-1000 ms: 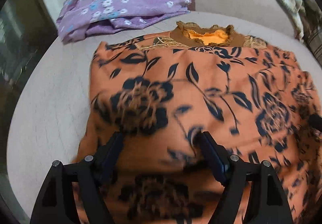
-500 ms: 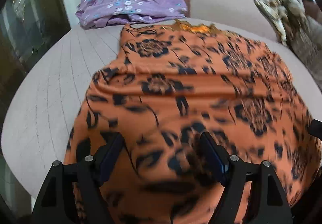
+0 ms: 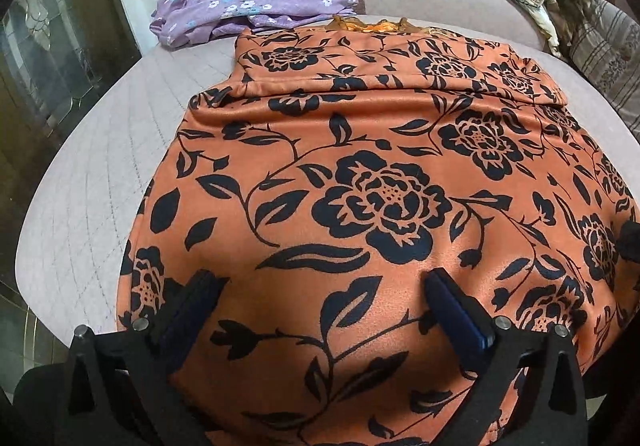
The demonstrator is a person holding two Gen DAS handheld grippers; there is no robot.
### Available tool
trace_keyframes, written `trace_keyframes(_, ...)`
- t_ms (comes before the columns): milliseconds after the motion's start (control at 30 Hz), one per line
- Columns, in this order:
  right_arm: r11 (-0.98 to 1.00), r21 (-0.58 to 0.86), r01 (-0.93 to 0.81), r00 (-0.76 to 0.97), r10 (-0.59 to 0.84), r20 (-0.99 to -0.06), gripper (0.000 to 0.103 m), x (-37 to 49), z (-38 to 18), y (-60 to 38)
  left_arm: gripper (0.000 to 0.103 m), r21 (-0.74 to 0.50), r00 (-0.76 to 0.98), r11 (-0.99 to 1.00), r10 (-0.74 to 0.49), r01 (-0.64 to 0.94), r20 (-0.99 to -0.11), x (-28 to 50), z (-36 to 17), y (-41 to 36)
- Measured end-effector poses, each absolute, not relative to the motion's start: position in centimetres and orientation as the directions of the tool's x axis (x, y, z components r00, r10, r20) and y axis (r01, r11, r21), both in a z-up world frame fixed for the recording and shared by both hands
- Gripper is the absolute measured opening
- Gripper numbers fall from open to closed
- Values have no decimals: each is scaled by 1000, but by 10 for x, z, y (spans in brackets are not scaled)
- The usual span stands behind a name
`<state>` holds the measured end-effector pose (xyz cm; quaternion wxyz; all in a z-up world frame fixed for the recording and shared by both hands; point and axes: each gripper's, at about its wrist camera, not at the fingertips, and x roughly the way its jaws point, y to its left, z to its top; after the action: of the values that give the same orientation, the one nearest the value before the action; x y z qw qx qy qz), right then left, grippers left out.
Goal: Fold small clothes
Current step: 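Smooth the folded blouse flat with both tools, pressing along its length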
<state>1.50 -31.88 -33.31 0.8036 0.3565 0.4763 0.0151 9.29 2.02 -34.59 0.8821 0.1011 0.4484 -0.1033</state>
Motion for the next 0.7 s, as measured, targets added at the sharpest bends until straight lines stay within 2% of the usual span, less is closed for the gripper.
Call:
trace_keyframes(67, 742, 592, 315, 545, 368, -753, 49, 16, -334, -319, 103, 79, 571, 961, -92, 267, -816, 92, -346, 22)
trace_keyframes(200, 750, 595, 291, 543, 382, -748, 56, 20, -334, -316, 103, 65, 520, 953, -105, 298, -847, 92, -344, 26)
trace_keyframes(300, 774, 576, 263, 536, 379, -754, 56, 21, -332, -313, 103, 81, 488, 949, -82, 305, -869, 94, -335, 31)
trace_keyframes(367, 779, 576, 247, 534, 387, -752, 56, 20, -327, -314, 103, 127, 548, 955, -42, 268, -836, 91, -319, 43)
trace_keyframes(467, 774, 583, 248, 579, 364, -729, 56, 11, -317, -330, 103, 111, 591, 969, -42, 221, -805, 94, -294, 70)
trace_keyframes(600, 720, 630, 292, 669, 317, -673, 57, -7, -306, -371, 103, 86, 566, 988, -3, 131, -824, 113, -283, 116)
trace_keyframes(700, 717, 610, 337, 679, 264, -685, 58, -15, -304, -397, 103, 87, 527, 994, 42, 60, -849, 122, -291, 143)
